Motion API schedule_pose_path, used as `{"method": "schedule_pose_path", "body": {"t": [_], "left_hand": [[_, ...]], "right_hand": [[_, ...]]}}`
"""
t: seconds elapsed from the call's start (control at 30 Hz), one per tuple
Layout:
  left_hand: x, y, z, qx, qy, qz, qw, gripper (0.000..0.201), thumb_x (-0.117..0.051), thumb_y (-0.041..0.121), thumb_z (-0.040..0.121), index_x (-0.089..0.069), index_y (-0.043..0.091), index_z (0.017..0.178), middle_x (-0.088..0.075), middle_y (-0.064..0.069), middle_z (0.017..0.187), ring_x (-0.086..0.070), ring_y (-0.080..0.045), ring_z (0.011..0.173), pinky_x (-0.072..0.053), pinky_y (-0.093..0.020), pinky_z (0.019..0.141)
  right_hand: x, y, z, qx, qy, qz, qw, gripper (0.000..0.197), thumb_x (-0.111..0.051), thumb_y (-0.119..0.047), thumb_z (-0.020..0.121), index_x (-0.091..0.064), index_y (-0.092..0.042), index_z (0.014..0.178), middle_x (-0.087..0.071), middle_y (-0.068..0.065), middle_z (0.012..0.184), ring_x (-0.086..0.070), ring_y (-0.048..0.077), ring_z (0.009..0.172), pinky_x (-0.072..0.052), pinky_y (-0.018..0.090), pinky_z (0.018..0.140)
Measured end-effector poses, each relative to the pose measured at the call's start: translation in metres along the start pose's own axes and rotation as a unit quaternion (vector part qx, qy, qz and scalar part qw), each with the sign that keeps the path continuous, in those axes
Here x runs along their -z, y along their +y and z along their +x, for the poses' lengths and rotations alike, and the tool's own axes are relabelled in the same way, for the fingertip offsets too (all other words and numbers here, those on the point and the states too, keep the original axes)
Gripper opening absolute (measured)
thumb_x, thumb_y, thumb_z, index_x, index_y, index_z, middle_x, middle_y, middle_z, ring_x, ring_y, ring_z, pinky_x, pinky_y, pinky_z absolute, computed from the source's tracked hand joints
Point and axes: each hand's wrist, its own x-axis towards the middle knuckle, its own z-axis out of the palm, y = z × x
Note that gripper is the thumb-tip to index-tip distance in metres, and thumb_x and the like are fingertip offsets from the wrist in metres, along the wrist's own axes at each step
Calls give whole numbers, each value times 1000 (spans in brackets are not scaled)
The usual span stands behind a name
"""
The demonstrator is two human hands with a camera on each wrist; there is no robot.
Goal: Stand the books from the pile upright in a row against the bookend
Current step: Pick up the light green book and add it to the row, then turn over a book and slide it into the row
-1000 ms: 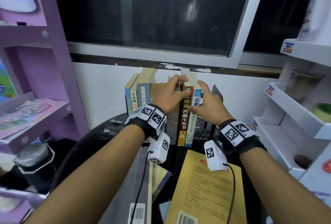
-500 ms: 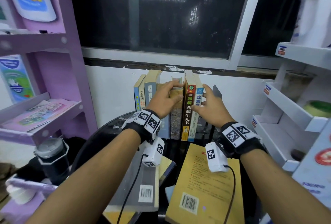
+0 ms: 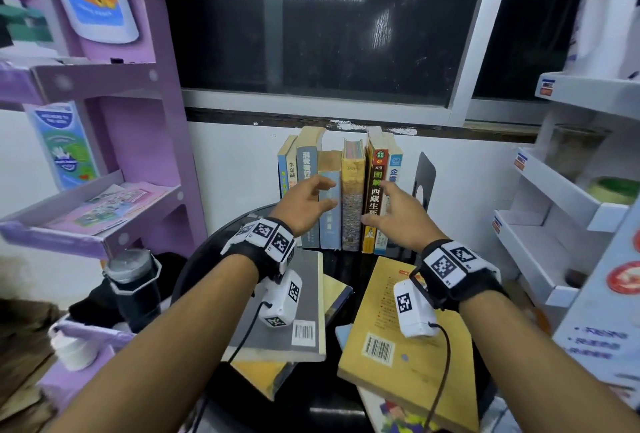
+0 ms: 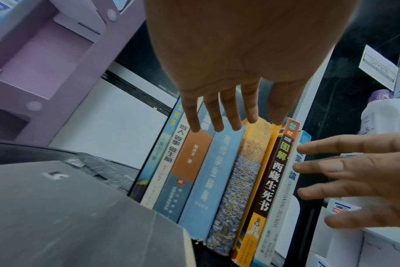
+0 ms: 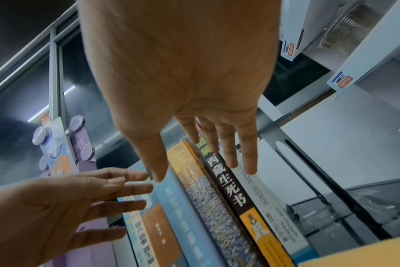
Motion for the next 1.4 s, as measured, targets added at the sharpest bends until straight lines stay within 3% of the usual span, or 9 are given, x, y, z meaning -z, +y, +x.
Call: {"method": "schedule_pose_path", "body": {"t": [0.27, 0.37, 0.47, 0.63, 0.73, 0.87, 1.0, 1.07, 1.4], "left_hand": [[21, -46, -23, 121, -31, 57, 991, 42, -65, 24, 89, -52, 12, 127, -54, 0, 127, -53, -21, 116, -43, -38, 102], [29, -65, -31, 166, -57, 80, 981, 41, -65, 25, 89, -51, 11, 124, -57, -1, 119, -55, -21, 111, -44, -36, 100], [34, -78, -40, 202, -81, 88, 972, 47, -65, 31, 88, -50, 11, 128, -56, -2, 127, -53, -21, 117, -39, -40, 106], [37, -92, -47, 278, -83, 78, 954, 67, -67, 35, 87, -37, 10, 140, -47, -9, 140, -46, -27, 127, -35, -37, 109], [36, -94, -48, 313, -82, 64, 944, 78, -68, 37, 85, -27, 13, 147, -40, -12, 148, -42, -29, 132, -32, -41, 112], [38, -94, -48, 337, -74, 94, 934, 82, -68, 36, 85, -22, 11, 149, -44, -15, 144, -47, -31, 128, -37, -37, 107], [38, -94, -51, 343, -77, 112, 930, 85, -76, 36, 76, -30, 14, 143, -55, -15, 131, -57, -31, 115, -47, -40, 100], [38, -95, -53, 342, -81, 124, 928, 83, -79, 34, 72, -35, 13, 139, -58, -14, 126, -59, -30, 111, -49, -42, 97], [43, -90, -56, 323, -46, 129, 936, 86, -84, 22, 70, -37, 12, 141, -50, -12, 136, -59, -31, 114, -50, -43, 97]], "right_hand": [[-41, -16, -7, -28, -148, -38, 988, 83, -67, -42, 88, -23, -13, 153, -39, 8, 153, -42, 25, 136, -35, 26, 102], [-59, -21, -7, -38, -197, -49, 979, 88, -65, -51, 87, -21, -14, 153, -32, 6, 157, -38, 24, 139, -34, 33, 111], [-74, -26, -8, -56, -227, -76, 969, 90, -62, -54, 87, -18, -13, 154, -28, 8, 158, -34, 27, 142, -34, 36, 110], [-91, -33, -9, -77, -243, -87, 963, 85, -64, -55, 85, -30, -11, 148, -39, 9, 152, -41, 28, 135, -39, 34, 100], [-97, -36, -10, -87, -258, -92, 958, 76, -67, -55, 83, -41, -12, 141, -49, 7, 142, -49, 25, 124, -43, 31, 90], [-97, -40, -11, -91, -264, -92, 956, 63, -72, -46, 83, -48, -14, 131, -56, 7, 131, -51, 19, 104, -41, 29, 82], [-97, -42, -13, -106, -274, -91, 952, 58, -77, -39, 80, -52, -14, 127, -58, 6, 127, -54, 22, 109, -44, 32, 88], [-98, -44, -14, -103, -274, -99, 951, 55, -77, -37, 81, -54, -14, 124, -58, 4, 121, -52, 20, 103, -42, 31, 82], [-102, -46, -12, -95, -239, -113, 960, 58, -84, -34, 73, -58, -12, 120, -62, 6, 119, -52, 18, 97, -44, 30, 79]]}}
